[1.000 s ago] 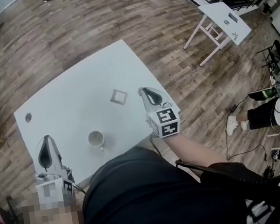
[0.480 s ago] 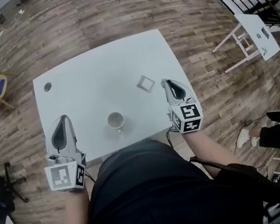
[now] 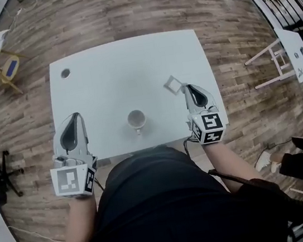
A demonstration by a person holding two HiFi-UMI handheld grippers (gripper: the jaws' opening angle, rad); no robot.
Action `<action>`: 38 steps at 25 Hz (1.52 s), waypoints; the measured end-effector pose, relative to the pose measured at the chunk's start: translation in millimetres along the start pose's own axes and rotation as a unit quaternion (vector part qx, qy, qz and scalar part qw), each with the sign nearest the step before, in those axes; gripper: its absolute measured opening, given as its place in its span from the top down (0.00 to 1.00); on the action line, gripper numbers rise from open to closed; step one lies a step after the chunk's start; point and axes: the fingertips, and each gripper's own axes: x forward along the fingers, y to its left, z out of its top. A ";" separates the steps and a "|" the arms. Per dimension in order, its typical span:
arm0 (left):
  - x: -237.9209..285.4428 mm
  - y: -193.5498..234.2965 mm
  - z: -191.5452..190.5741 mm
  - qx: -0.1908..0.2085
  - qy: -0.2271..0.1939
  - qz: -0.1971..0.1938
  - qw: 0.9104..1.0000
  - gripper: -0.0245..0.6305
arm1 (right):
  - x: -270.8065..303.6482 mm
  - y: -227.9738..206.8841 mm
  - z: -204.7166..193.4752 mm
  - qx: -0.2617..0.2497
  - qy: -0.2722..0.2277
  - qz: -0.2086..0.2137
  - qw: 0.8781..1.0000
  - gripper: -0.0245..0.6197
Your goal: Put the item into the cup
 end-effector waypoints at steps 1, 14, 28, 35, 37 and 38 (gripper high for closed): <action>-1.5 1.1 -0.1 0.000 0.000 0.004 1.000 0.96 | 1.9 2.6 0.2 -0.001 0.000 0.005 1.000 0.93; -24.8 11.8 -4.4 -0.003 0.004 0.056 0.998 0.96 | 21.3 34.2 8.2 -0.031 -0.006 0.067 0.997 0.93; -58.1 33.2 -15.3 -0.014 0.015 0.123 0.992 0.96 | 40.9 63.9 14.9 -0.054 -0.001 0.125 0.991 0.93; -77.9 38.4 -21.4 -0.015 0.026 0.151 0.988 0.96 | 49.7 87.9 18.5 -0.060 -0.007 0.160 0.985 0.93; -82.9 40.8 -21.0 -0.014 0.026 0.158 0.987 0.96 | 51.7 96.6 18.3 -0.061 -0.007 0.171 0.983 0.93; -84.9 41.9 -20.7 -0.013 0.025 0.161 0.987 0.96 | 52.5 101.3 18.0 -0.062 -0.007 0.177 0.982 0.93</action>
